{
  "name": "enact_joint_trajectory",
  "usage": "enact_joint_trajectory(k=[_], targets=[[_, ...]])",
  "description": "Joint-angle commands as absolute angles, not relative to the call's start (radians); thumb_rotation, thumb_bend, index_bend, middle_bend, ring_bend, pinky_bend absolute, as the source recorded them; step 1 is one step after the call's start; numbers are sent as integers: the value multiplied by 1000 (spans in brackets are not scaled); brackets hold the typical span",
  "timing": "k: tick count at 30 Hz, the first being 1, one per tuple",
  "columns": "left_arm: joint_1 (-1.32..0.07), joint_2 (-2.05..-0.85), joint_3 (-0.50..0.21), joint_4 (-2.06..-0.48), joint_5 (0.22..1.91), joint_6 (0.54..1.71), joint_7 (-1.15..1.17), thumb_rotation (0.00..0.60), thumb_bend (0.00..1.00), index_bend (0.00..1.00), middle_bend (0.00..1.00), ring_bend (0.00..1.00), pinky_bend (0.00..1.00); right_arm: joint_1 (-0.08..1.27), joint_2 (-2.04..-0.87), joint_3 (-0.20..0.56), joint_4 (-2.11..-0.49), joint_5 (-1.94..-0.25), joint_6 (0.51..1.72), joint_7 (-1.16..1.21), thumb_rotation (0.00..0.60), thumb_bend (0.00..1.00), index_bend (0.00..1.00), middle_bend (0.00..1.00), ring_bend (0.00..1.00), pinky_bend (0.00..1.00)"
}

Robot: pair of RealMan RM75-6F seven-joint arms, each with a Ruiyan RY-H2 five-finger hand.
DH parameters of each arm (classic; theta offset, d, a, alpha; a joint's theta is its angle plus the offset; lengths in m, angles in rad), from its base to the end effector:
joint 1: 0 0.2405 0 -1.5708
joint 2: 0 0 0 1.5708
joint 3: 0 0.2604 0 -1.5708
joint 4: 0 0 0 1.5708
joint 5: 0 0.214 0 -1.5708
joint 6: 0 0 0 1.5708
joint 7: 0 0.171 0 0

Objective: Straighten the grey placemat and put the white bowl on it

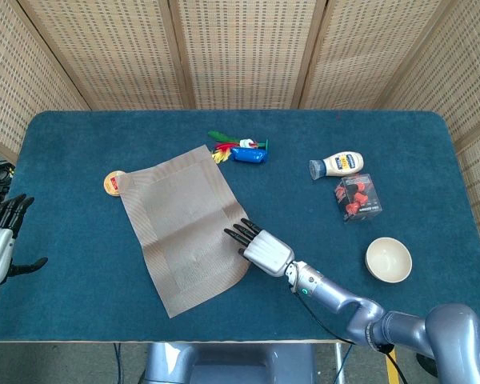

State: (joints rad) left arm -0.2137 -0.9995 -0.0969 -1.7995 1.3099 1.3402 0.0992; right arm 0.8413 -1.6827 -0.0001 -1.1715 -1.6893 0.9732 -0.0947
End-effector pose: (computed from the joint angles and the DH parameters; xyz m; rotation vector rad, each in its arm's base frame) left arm -0.2886 0.2518 0.1715 -1.3899 -0.9663 -0.8447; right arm -0.1158 -0.3401 -0.0908 2.3427 -0.4334 1.0140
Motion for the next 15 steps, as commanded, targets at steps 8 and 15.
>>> enact_joint_trajectory(k=[8, 15], targets=[[-212, -999, -90, -1806, 1328, 1342, 102, 600, 0, 0, 0, 0, 0, 780, -1499, -153, -1293, -1909, 1191, -103, 600, 666, 698, 42, 0, 0], [-198, -1001, -74, -1827, 1362, 1366, 119, 600, 0, 0, 0, 0, 0, 737, -1323, -249, -1355, -2045, 1317, -166, 600, 666, 698, 55, 0, 0]])
